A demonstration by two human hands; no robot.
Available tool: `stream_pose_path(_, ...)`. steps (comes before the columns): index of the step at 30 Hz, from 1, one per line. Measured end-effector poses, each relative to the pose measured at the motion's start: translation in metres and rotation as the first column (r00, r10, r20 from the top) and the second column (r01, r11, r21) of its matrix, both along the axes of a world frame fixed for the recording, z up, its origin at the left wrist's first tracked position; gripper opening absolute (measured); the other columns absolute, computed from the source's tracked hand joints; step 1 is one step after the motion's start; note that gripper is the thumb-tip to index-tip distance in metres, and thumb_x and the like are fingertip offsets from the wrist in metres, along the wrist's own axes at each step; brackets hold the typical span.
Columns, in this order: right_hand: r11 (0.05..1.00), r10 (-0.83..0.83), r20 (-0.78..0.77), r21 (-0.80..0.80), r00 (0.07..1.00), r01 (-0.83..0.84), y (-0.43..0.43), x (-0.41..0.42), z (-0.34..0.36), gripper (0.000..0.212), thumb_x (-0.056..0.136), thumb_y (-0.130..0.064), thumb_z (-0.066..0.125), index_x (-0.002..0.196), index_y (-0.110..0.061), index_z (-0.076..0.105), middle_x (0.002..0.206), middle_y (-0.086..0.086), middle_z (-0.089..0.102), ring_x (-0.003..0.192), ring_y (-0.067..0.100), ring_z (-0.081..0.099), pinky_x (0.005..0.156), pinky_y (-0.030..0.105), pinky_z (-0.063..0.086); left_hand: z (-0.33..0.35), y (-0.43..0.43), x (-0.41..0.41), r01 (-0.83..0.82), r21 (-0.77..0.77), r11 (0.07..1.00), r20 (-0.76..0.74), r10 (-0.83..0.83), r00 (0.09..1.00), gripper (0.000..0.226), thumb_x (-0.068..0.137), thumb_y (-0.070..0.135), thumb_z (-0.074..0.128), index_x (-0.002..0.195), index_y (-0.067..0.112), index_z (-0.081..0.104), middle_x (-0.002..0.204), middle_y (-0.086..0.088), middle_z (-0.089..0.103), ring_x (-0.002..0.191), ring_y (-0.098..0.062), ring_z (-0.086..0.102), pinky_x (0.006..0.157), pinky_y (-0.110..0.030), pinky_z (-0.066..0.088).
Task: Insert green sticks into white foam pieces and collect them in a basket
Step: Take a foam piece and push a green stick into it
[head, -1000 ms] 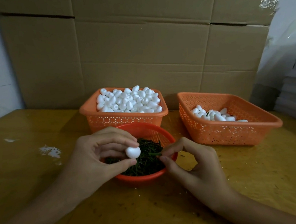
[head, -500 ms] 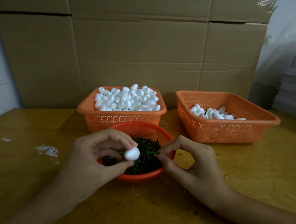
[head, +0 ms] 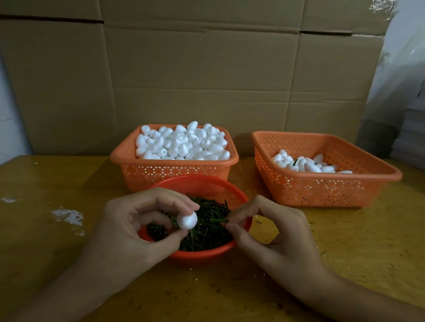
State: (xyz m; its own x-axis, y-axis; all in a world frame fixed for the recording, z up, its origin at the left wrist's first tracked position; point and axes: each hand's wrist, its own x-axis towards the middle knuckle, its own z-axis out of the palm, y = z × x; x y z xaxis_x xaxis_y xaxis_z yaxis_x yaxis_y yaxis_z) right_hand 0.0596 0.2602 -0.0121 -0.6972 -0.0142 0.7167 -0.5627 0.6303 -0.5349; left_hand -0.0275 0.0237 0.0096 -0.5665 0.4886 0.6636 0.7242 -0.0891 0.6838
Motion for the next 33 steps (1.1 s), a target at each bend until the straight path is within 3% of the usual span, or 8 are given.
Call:
stream_pose_path(8,1.0,0.008,-0.023,0.005,1.0,-0.007,0.0009,-0.0019,-0.0002,0.006,0.095,-0.016,0.078,0.094,-0.019,0.073,0.092,-0.01,0.074,0.09,0.015,0.073,0.076,0.035,0.057,0.0004,-0.0002,-0.0004,-0.005,-0.007,1.0,-0.035,0.004,0.999,0.027,0.074,-0.004,0.083,0.095,0.013,0.079,0.105,0.0,0.078,0.103,-0.023,0.075,0.075,-0.034,0.063)
stream_pose_path(13,1.0,-0.008,-0.024,-0.019,1.0,0.007,0.0017,-0.0031,-0.0004,0.006,0.093,-0.026,0.079,0.094,-0.022,0.075,0.091,-0.013,0.075,0.088,0.013,0.074,0.074,0.033,0.058,0.0018,-0.0005,0.0,-0.022,-0.032,0.999,-0.055,0.02,0.998,0.037,0.072,-0.015,0.086,0.096,0.013,0.08,0.105,0.002,0.077,0.103,-0.02,0.075,0.076,-0.034,0.064)
stream_pose_path(18,1.0,-0.014,-0.031,-0.022,0.999,0.013,0.0015,-0.0031,-0.0008,0.007,0.095,-0.025,0.079,0.092,-0.023,0.073,0.089,-0.012,0.074,0.087,0.013,0.074,0.074,0.031,0.057,0.0023,0.0,0.0022,-0.01,-0.021,1.0,-0.062,0.009,0.998,0.03,0.073,-0.002,0.081,0.099,0.013,0.08,0.107,0.002,0.077,0.104,-0.021,0.074,0.079,-0.035,0.064)
stream_pose_path(21,1.0,-0.022,-0.046,-0.017,0.999,0.021,0.0009,-0.003,-0.0008,0.01,0.095,-0.02,0.079,0.101,-0.021,0.071,0.09,-0.013,0.073,0.087,0.011,0.073,0.076,0.028,0.057,0.0034,-0.0008,0.0029,-0.004,-0.024,1.0,-0.052,0.003,0.999,0.03,0.075,-0.005,0.083,0.1,0.012,0.08,0.106,0.001,0.077,0.103,-0.021,0.075,0.081,-0.033,0.064)
stream_pose_path(25,0.999,-0.052,-0.029,0.013,0.998,0.052,0.0004,-0.003,0.0008,0.033,0.094,-0.016,0.08,0.125,-0.021,0.071,0.094,-0.016,0.075,0.094,0.007,0.074,0.084,0.023,0.057,0.0066,-0.0007,0.0025,-0.014,-0.024,1.0,-0.05,0.013,0.999,0.036,0.072,-0.017,0.083,0.097,0.01,0.08,0.107,0.002,0.077,0.103,-0.019,0.076,0.082,-0.032,0.064)
stream_pose_path(33,0.996,-0.093,0.059,-0.01,0.994,0.094,-0.0022,-0.005,0.0005,0.025,0.097,-0.032,0.072,0.122,-0.027,0.078,0.101,-0.02,0.078,0.099,0.004,0.073,0.087,0.02,0.055,0.0065,-0.0021,0.0066,-0.038,-0.04,0.998,0.006,0.038,0.999,0.042,0.071,-0.014,0.088,0.099,0.016,0.079,0.105,0.002,0.079,0.097,-0.018,0.077,0.08,-0.031,0.064)
